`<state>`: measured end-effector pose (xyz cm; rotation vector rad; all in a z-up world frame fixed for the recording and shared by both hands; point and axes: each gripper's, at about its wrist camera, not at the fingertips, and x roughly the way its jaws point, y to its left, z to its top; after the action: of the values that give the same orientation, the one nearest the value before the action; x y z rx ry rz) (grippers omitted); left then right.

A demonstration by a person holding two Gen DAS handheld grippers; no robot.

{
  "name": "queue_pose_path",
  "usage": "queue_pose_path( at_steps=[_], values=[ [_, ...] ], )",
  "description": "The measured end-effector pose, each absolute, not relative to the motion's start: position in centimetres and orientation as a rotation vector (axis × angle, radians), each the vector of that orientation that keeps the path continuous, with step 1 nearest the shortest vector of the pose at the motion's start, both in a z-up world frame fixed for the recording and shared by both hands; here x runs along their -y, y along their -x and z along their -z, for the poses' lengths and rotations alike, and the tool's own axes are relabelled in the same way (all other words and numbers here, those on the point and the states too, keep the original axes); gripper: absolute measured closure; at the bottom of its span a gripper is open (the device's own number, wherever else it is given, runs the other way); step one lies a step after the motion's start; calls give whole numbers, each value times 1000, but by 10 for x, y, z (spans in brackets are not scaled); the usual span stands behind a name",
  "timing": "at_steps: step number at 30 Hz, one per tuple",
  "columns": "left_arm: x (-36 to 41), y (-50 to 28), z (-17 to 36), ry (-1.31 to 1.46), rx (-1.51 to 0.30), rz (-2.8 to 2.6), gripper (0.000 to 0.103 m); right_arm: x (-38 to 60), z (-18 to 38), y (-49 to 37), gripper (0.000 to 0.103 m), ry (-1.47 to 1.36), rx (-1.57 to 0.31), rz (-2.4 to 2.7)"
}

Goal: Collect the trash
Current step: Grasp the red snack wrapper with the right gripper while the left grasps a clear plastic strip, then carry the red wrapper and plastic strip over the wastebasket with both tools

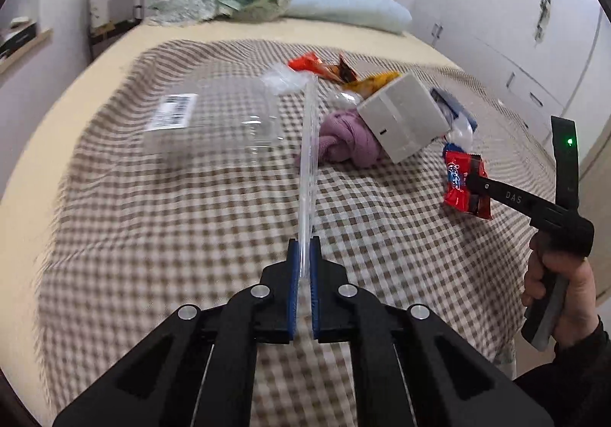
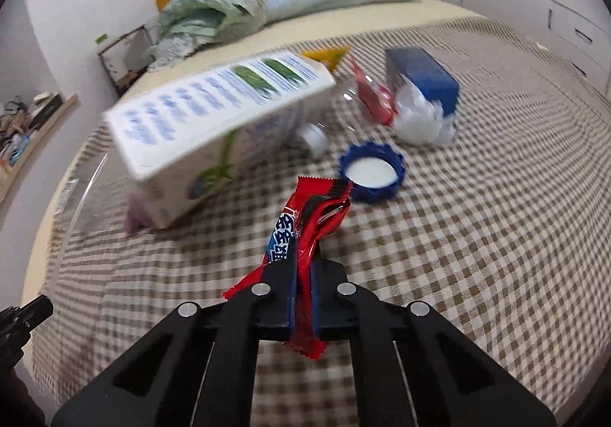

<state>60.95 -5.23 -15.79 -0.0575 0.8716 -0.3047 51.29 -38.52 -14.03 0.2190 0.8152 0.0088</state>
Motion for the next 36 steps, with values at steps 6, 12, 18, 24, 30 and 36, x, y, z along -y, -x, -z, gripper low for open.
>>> queue_pose_path(
  at_steps=[6, 12, 18, 24, 30, 36],
  values=[
    [57, -556, 123, 164, -829, 321, 100, 373, 103, -475, 98, -131, -722, -16],
    [102, -479, 62, 153, -711, 425, 100, 384, 56, -395, 98, -115, -640, -64],
    [153, -409, 31, 155, -685, 547, 100, 451, 10, -311, 98, -71, -576, 5],
    [223, -353, 23, 194, -742, 660, 100, 546, -23, -205, 98, -75, -506, 148],
    [301, -308, 9, 119, -770, 794, 100, 632, -20, -116, 98, -146, -490, 306],
    [365, -297, 52, 23, -935, 877, 100, 663, 37, -77, 98, -216, -565, 364]
  ],
)
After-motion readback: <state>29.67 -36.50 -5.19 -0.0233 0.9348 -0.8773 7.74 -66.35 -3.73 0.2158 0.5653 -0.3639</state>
